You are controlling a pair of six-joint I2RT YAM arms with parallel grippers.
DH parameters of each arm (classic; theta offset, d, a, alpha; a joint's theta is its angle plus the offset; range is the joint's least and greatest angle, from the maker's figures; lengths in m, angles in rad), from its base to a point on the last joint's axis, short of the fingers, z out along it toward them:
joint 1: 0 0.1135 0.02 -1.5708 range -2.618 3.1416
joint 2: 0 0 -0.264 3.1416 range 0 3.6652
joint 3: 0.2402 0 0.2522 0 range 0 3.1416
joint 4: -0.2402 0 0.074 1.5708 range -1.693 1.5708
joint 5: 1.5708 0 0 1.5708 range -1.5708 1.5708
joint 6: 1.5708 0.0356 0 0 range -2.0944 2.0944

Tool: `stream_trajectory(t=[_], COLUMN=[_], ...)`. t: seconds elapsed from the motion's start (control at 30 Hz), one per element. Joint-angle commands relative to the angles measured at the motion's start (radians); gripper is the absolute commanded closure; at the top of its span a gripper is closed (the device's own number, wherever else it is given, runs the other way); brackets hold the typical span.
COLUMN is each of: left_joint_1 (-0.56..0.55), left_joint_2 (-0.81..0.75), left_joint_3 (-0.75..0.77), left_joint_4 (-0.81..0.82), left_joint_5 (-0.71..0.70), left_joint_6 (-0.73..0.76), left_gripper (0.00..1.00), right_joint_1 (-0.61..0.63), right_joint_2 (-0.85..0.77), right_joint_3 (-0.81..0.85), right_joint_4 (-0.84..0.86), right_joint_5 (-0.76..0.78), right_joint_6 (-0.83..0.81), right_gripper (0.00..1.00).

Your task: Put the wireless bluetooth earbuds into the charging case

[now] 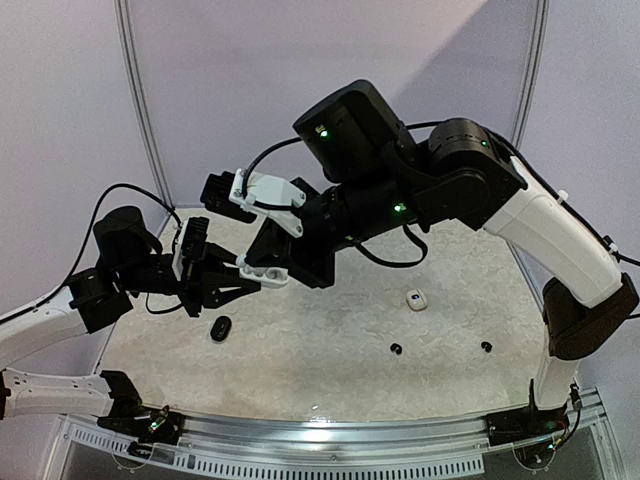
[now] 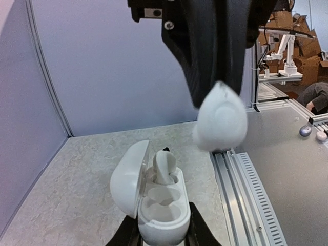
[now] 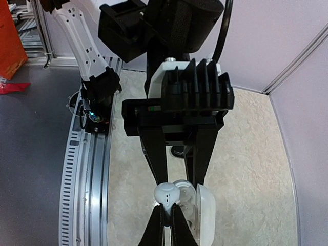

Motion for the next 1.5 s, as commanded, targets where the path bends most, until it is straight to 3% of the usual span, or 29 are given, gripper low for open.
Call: stream_trajectory(t=[0.0,0.67,1.13,1.37,1.47], left_joint_1=[-0.03,-0.044,-0.07,-0.078,-0.078], left_joint_2=[0.016,-0.007,-0.063,-0.087,-0.091], left_joint_3=[0.033,0.024,-0.101,-0.159,-0.19], left_joint_4=[-0.032,-0.042,0.191,0.292,0.345], left_joint_5=[-0.021,-0.052,-0.368,-0.4,-0.339], left_joint_6=[0.06,0.088,0.071,0.103,0.11], left_gripper=[1.0,1.0,1.0,1.0,1.0], right_joint_1=[0.01,0.01,-0.03,-0.155,-0.19], right_joint_2=[0.027,0.034,-0.069,-0.206,-0.246], right_joint_3=[0.017,0.017,-0.022,-0.21,-0.281], right_joint_4=[-0.036,-0.025,0.198,0.266,0.272], right_joint_5=[0.052,0.101,0.141,0.259,0.268], right_joint_6=[-0.038,-0.033,0.265,0.505,0.556], right_gripper=[1.0,1.0,1.0,1.0,1.0])
